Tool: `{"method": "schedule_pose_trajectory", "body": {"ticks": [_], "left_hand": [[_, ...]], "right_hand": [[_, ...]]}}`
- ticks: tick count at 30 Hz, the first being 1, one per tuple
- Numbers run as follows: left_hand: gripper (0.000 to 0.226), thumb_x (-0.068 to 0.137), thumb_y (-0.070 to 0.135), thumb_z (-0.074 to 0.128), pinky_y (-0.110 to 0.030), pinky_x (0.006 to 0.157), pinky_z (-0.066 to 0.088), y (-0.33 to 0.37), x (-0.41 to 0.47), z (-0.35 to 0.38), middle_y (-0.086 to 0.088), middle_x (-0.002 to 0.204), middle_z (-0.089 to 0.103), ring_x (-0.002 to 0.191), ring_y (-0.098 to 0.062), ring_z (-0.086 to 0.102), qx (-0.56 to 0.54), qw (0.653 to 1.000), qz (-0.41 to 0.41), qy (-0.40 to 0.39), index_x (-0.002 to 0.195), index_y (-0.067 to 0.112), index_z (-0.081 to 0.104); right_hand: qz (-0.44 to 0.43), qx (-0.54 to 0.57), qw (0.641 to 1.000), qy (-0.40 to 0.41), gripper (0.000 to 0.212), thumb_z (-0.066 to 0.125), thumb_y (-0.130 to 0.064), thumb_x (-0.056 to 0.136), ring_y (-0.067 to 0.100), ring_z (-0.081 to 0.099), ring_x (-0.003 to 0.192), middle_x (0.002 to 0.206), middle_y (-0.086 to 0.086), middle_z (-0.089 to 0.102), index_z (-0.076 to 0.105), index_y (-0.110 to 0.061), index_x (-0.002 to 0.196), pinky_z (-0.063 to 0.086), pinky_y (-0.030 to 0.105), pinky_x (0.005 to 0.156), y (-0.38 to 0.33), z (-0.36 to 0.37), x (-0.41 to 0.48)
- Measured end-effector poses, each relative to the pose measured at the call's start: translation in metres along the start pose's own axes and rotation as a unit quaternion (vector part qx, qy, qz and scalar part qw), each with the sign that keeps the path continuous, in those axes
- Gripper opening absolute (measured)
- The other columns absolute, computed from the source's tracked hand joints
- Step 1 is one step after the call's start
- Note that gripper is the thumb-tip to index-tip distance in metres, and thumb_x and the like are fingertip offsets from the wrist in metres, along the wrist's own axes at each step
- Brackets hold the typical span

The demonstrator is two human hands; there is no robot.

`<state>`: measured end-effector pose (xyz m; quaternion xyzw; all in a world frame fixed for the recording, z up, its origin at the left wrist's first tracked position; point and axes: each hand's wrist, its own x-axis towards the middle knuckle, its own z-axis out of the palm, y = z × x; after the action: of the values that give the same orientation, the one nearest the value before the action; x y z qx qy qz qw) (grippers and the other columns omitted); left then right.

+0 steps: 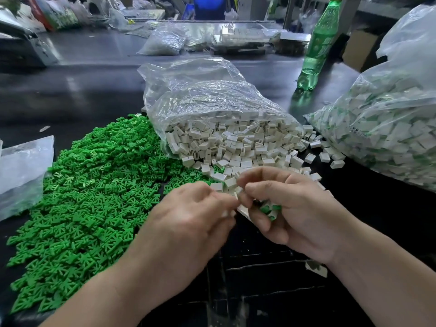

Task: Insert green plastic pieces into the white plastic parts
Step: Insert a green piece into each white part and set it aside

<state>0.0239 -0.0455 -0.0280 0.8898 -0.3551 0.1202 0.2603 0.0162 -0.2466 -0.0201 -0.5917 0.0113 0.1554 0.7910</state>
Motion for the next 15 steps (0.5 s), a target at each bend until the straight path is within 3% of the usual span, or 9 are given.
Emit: {"method": "schedule_pose_trajectory", "body": {"ticks": [4, 7, 10, 15], "left_hand": [[0.022, 0.091, 0.055, 0.045, 0.001, 0.076, 0.037, -0.001, -0.003, -0.007, 0.027, 0.102, 0.058, 0.095, 0.012, 0.054, -0.096, 0.987, -0.1, 0.082, 0.105, 0.044, 0.057], [0.017, 0.094, 0.051, 0.046, 0.004, 0.072, 0.036, 0.005, -0.002, -0.01, 0.03, 0.105, 0.058, 0.09, 0.016, 0.055, -0.083, 0.991, -0.072, 0.083, 0.098, 0.041, 0.06], [0.024, 0.091, 0.054, 0.049, 0.0, 0.073, 0.038, 0.006, -0.002, -0.01, 0.026, 0.083, 0.063, 0.083, 0.011, 0.057, -0.077, 0.993, -0.054, 0.065, 0.096, 0.035, 0.063], [0.033, 0.09, 0.053, 0.051, -0.002, 0.075, 0.037, 0.005, -0.001, -0.009, 0.026, 0.079, 0.058, 0.08, 0.008, 0.055, -0.07, 0.995, -0.026, 0.063, 0.102, 0.027, 0.069]], "right_hand": [[0.042, -0.009, 0.998, -0.045, 0.016, 0.068, -0.013, 0.08, 0.015, 0.053, 0.051, 0.08, 0.009, 0.064, 0.075, -0.014, 0.095, 0.035, 0.018, 0.032, 0.003, 0.009, -0.002], [0.073, 0.035, 0.992, -0.093, 0.015, 0.07, -0.026, 0.086, 0.01, 0.052, 0.048, 0.077, 0.005, 0.061, 0.071, -0.013, 0.093, 0.034, 0.015, 0.032, 0.005, 0.015, -0.004], [0.098, 0.04, 0.987, -0.122, 0.025, 0.068, -0.039, 0.088, 0.007, 0.052, 0.047, 0.074, 0.004, 0.059, 0.066, -0.015, 0.085, 0.034, 0.015, 0.032, 0.007, 0.019, -0.006], [0.105, 0.049, 0.985, -0.128, 0.026, 0.065, -0.035, 0.091, 0.009, 0.052, 0.048, 0.075, 0.005, 0.058, 0.063, -0.009, 0.092, 0.034, 0.016, 0.033, 0.008, 0.02, -0.007]]}}
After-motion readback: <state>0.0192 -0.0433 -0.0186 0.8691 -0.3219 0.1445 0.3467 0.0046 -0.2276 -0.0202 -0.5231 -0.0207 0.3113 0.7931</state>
